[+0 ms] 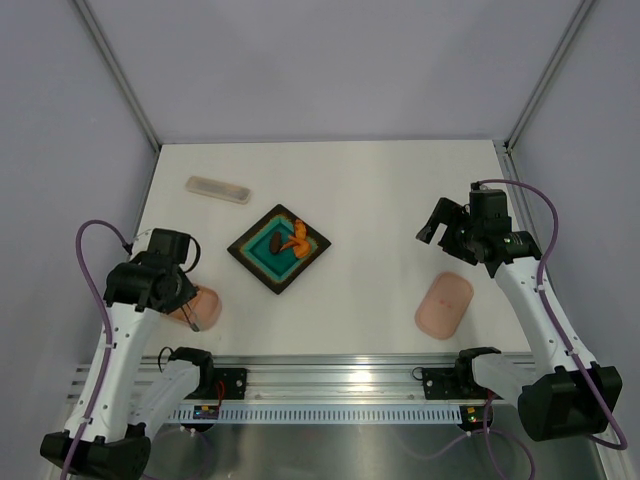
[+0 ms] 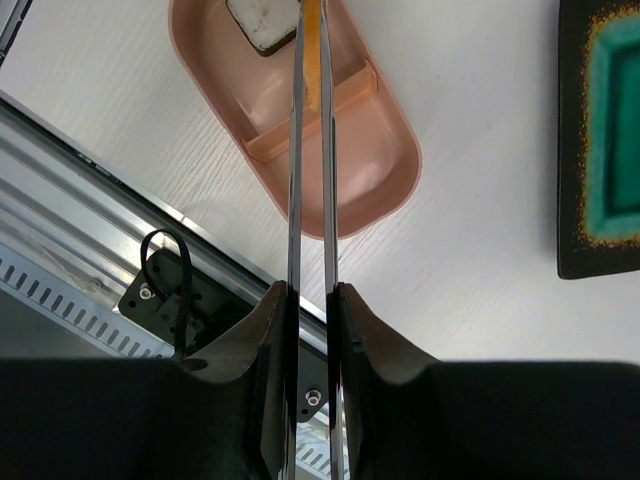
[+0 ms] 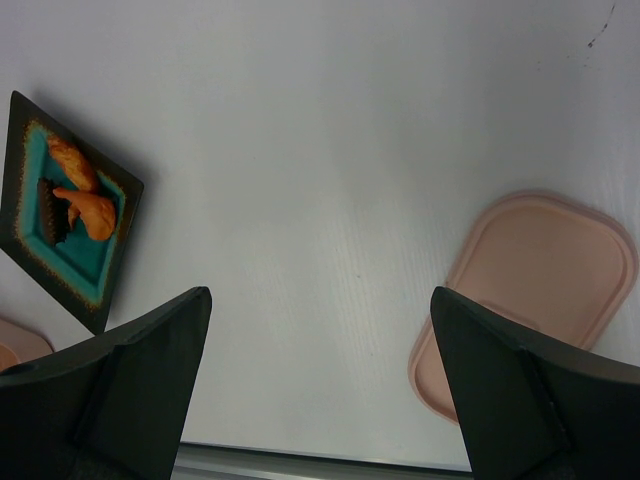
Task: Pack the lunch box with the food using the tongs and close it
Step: Place the fake food in the packing box.
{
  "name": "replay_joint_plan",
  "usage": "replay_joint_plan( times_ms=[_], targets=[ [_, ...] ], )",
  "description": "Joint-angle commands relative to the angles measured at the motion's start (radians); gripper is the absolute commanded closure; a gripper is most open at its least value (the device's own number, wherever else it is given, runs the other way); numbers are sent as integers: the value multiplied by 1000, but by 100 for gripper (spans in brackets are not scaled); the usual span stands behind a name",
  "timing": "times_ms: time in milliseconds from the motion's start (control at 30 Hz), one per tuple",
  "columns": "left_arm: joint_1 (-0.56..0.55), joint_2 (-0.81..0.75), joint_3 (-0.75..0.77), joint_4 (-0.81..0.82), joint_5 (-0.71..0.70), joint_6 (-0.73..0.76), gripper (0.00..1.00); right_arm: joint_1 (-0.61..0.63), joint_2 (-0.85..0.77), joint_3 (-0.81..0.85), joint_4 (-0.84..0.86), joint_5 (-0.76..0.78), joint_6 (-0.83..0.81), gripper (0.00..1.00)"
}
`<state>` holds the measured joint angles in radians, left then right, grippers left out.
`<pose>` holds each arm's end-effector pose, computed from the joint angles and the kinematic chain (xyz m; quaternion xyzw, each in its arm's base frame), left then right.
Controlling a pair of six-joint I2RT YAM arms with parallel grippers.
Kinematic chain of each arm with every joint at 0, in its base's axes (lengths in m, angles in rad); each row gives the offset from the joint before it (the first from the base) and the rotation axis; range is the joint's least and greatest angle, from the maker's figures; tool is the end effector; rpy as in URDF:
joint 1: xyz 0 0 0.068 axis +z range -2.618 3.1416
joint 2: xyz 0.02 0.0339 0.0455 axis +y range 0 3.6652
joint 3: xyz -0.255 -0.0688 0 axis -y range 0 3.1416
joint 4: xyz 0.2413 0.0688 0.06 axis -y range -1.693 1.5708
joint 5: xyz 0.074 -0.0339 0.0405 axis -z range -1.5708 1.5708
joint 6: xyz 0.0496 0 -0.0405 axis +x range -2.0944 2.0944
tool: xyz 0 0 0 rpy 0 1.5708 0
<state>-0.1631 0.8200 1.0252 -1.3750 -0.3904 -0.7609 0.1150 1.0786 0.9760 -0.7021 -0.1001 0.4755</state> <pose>0.1183 -0.0003 0.2975 -0.3200 0.9074 0.0831 0.2596 0.2291 0.0315 0.2843 0.1477 0.9147 0.1530 0.3436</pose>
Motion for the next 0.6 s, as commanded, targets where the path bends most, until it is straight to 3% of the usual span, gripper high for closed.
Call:
replay_joint_plan(
  times_ms=[0,300,400,433,567],
  targets=[
    [13,4,-13,-174,-53,-46,100,0,-3,20,32,-24,-5,1],
    [23,24,-50,-173,-56,-67,100,0,-14,10,33,-26,-11,0],
    [25,24,-62,-168,-48,-74,72,0,-19,7,35,-24,-11,1],
    [25,22,-66,-164,-44,-72,58,0,-22,6,35,-26,-9,0],
    [24,18,-59,-167,-41,-61,36,0,-29,4,32,-26,-11,0]
  ],
)
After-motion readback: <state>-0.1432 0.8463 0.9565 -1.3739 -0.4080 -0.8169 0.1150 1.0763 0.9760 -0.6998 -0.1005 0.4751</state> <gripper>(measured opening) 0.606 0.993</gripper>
